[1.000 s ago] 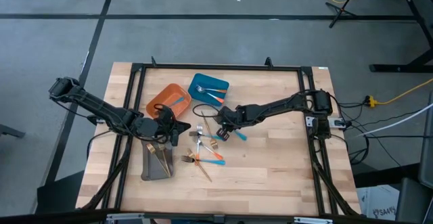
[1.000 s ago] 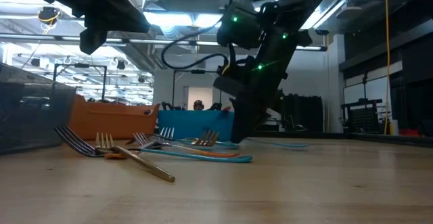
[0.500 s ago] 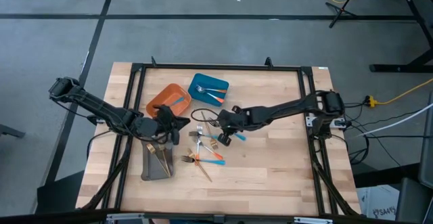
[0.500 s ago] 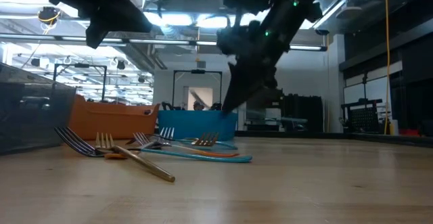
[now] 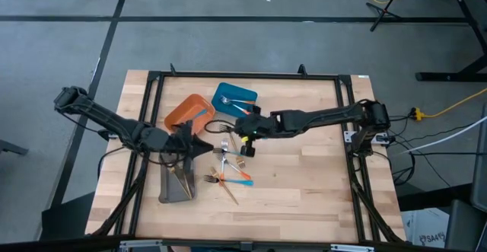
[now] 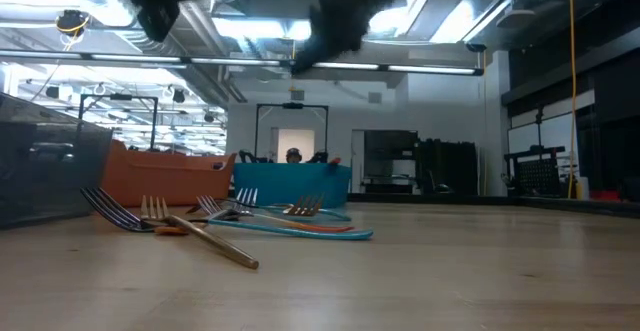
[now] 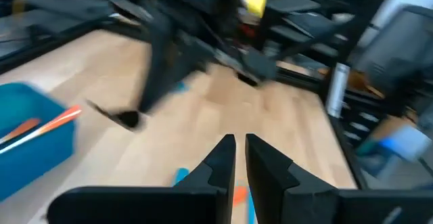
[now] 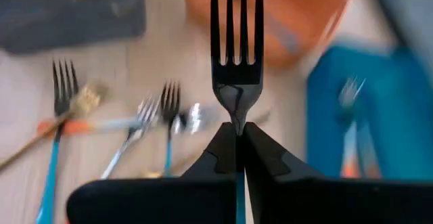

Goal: Sort silverware by color (type)
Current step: Put the blue fork into the orange bin

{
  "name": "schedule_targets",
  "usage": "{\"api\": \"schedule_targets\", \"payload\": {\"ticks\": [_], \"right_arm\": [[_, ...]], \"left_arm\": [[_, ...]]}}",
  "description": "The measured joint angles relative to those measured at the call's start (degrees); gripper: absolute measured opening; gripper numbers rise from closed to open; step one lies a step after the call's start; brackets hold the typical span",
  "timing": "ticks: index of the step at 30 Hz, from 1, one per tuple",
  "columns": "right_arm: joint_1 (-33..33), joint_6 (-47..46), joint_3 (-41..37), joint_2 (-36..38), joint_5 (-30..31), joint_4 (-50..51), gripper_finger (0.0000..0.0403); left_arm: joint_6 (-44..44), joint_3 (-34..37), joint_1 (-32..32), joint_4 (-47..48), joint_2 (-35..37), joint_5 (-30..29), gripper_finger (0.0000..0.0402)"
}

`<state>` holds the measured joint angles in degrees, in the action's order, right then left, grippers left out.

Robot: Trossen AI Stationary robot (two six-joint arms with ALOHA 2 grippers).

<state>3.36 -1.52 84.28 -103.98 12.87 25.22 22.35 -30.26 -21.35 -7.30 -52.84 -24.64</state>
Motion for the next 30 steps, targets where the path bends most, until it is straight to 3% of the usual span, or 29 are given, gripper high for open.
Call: {"api": "schedule_targets", "payload": {"ticks": [5,10,21,30], "right_arm": [[-0.2,14.4,6.79,0.0,4.79,-0.16,0.0001],[-1.62,26.42,10.72,0.0,5.07,-2.74,0.0001],[-7.34,34.92,17.05,-1.7,4.03,-3.96,0.0001],[-7.83,43.96,31.8,-12.9,-0.43,-3.8,0.0001]], "left_arm": [[-3.35,0.0,-1.67,0.04,2.15,6.62,0.003],[-4.05,0.0,-3.16,0.12,2.43,8.8,0.003],[-4.02,0.0,-4.28,-0.22,2.43,8.94,0.003],[-3.41,0.0,-4.34,-0.96,2.43,12.29,0.003]]}}
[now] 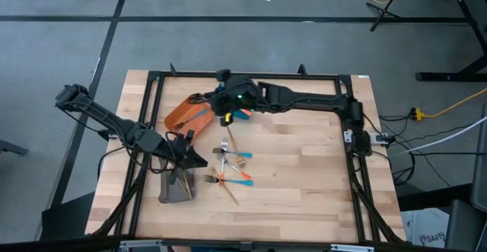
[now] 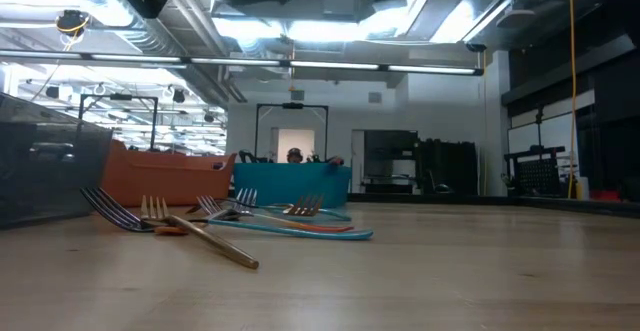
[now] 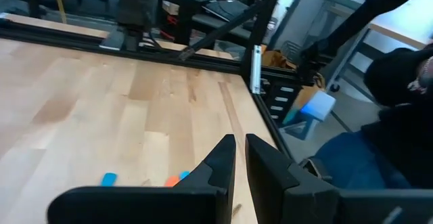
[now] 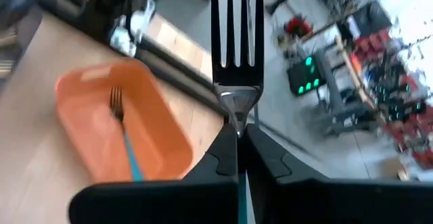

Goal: Sort silverware by color (type)
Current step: Put the blue fork into the orange bin

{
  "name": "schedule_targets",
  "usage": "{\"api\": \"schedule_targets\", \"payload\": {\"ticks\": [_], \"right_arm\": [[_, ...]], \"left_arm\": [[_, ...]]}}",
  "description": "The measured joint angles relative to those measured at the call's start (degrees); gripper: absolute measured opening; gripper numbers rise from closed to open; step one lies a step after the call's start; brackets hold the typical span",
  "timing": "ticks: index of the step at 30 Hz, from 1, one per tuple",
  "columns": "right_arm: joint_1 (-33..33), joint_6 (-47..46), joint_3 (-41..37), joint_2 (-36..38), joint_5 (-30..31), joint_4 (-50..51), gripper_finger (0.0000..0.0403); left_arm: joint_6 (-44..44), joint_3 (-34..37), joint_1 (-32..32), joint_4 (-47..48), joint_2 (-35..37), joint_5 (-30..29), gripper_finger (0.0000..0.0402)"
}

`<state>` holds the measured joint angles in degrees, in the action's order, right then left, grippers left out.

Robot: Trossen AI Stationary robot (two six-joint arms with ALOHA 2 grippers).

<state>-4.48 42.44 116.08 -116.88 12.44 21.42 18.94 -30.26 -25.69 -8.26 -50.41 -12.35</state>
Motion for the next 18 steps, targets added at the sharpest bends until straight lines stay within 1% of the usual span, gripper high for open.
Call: {"api": "schedule_targets", "payload": {"ticks": [4,7,11,18], "right_arm": [[-0.17,0.26,6.31,-5.61,-2.4,-0.98,0.0001],[-0.19,0.32,8.95,-9.41,-4.59,-1.43,0.0001],[-0.19,2.77,9.04,-12.69,-8.38,-2.8,0.0001],[-0.43,4.61,9.08,-17.81,-10.07,-5.65,0.0001]], "left_arm": [[0.17,0.0,-0.22,-0.05,-0.02,3.44,0.003],[0.17,-0.02,-0.92,0.24,-0.03,4.59,0.003],[0.46,-0.02,-2.33,1.51,-0.04,4.59,0.003],[0.49,-0.02,-5.01,1.86,-0.04,4.57,0.003]]}}
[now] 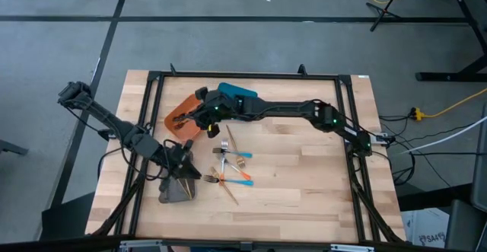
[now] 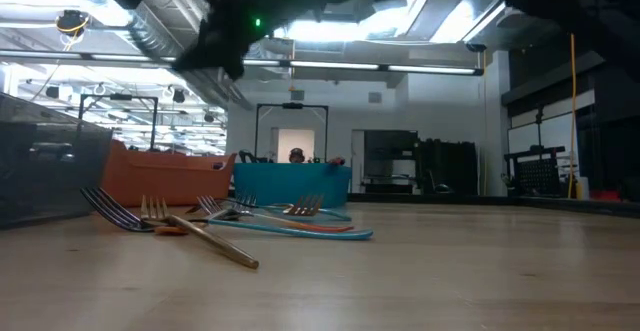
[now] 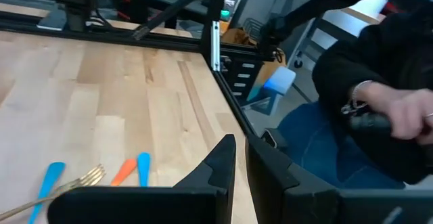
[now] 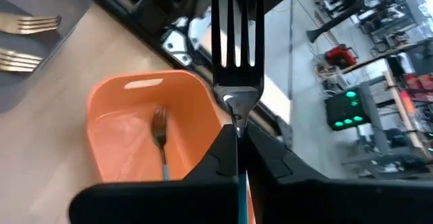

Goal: Sort silverware by color (type)
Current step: Put the blue fork into the orange bin

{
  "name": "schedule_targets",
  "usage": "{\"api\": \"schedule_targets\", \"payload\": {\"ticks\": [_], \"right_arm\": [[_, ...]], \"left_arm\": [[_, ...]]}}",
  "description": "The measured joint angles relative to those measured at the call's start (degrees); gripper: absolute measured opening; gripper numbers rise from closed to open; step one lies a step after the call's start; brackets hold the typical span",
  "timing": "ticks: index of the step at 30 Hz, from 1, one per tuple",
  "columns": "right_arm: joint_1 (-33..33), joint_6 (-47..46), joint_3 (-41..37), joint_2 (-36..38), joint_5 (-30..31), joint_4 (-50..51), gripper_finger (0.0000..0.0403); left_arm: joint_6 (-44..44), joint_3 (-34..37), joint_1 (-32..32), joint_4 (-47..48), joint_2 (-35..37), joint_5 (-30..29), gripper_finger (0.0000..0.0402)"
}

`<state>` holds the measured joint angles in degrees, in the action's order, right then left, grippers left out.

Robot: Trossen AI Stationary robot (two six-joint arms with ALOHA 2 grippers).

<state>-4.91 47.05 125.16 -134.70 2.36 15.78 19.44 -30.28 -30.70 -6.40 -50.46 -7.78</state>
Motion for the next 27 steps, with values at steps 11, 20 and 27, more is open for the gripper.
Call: {"api": "schedule_targets", "payload": {"ticks": [11,20,27], "right_arm": [[-2.63,1.4,-0.02,-5.93,-3.75,-3.48,0.0001],[-3.06,1.51,-0.02,-9.49,-4.52,-5.89,0.0001],[-3.04,1.47,-0.02,-9.91,-5.77,-6.52,0.0001]], "left_arm": [[-0.04,0.0,-2.14,-0.05,0.0,-0.08,0.003],[-0.06,0.0,-2.11,-0.07,0.0,-0.21,0.003],[-0.08,0.0,-2.11,-0.08,0.0,-0.23,0.003]]}}
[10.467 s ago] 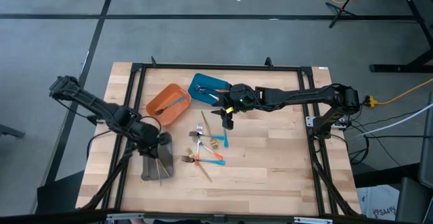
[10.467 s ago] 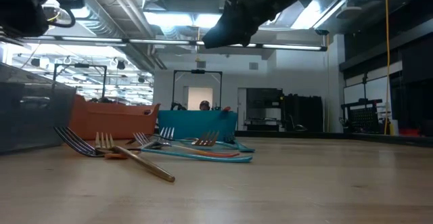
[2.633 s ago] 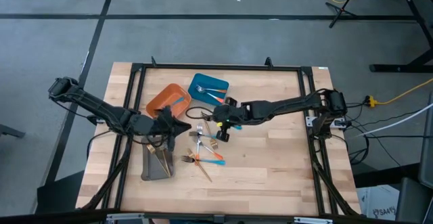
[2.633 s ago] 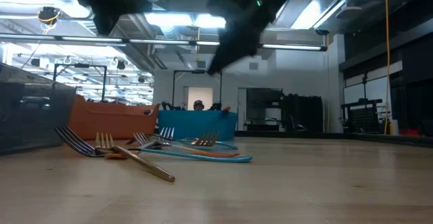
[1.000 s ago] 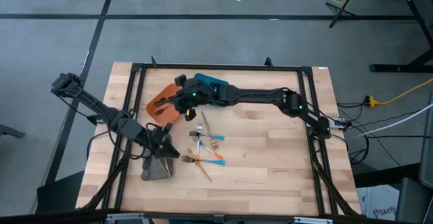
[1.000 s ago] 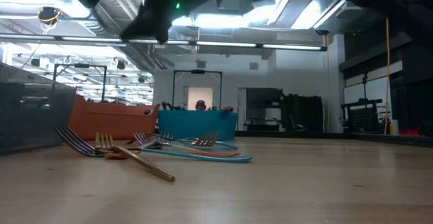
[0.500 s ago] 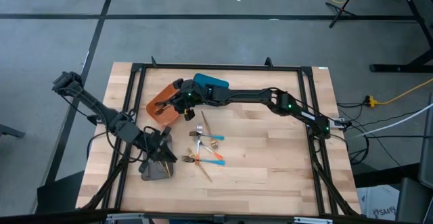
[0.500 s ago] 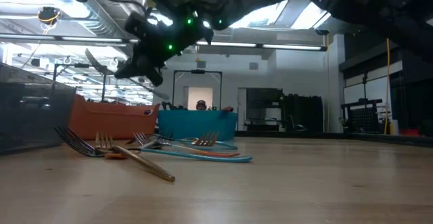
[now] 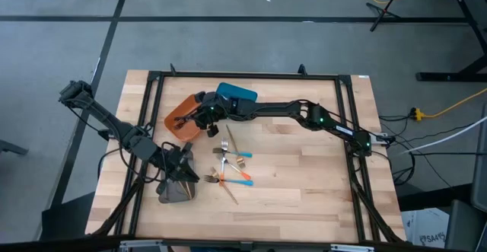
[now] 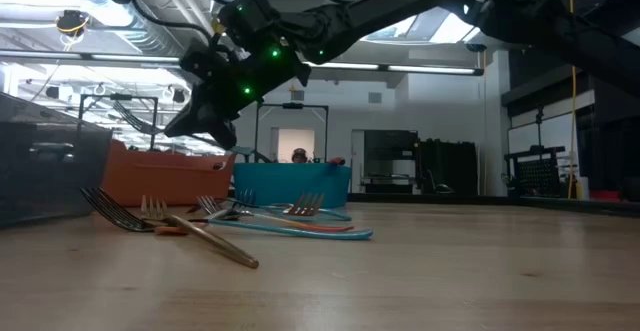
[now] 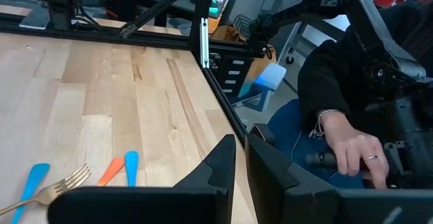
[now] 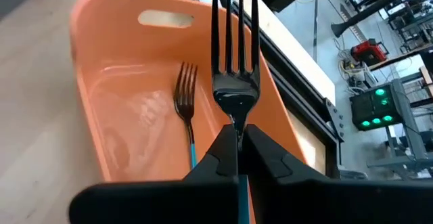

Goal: Sort silverware by color (type)
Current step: Put the blue fork into the orange bin

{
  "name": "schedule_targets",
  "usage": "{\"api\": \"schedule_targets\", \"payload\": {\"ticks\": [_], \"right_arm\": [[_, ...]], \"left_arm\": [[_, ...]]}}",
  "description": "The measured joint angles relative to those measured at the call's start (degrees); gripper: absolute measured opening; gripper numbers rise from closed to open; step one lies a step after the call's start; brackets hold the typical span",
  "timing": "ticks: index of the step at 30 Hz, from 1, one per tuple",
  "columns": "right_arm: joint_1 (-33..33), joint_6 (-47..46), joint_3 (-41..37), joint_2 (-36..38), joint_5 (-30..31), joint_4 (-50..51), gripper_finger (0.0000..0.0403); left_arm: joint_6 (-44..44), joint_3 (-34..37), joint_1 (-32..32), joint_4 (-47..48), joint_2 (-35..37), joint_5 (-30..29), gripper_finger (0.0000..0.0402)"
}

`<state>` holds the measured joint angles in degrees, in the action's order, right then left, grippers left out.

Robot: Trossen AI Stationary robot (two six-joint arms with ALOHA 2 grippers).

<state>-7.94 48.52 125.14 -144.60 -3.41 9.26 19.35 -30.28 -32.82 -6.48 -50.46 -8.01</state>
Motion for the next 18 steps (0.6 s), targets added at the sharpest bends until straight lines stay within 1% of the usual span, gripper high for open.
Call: {"api": "schedule_targets", "payload": {"ticks": [3,13,18], "right_arm": [[0.0,-0.04,0.0,0.01,-1.18,-0.55,0.0005],[0.04,-0.23,-0.04,-0.01,-1.3,-0.65,0.003],[0.04,-0.23,-0.04,0.0,-1.28,-0.63,0.0052]], "left_arm": [[-0.01,0.0,0.0,0.01,0.0,0.0,0.003],[-0.02,0.0,0.0,0.0,0.0,-0.01,0.003],[-0.02,0.0,0.0,0.0,0.0,-0.02,0.003]]}}
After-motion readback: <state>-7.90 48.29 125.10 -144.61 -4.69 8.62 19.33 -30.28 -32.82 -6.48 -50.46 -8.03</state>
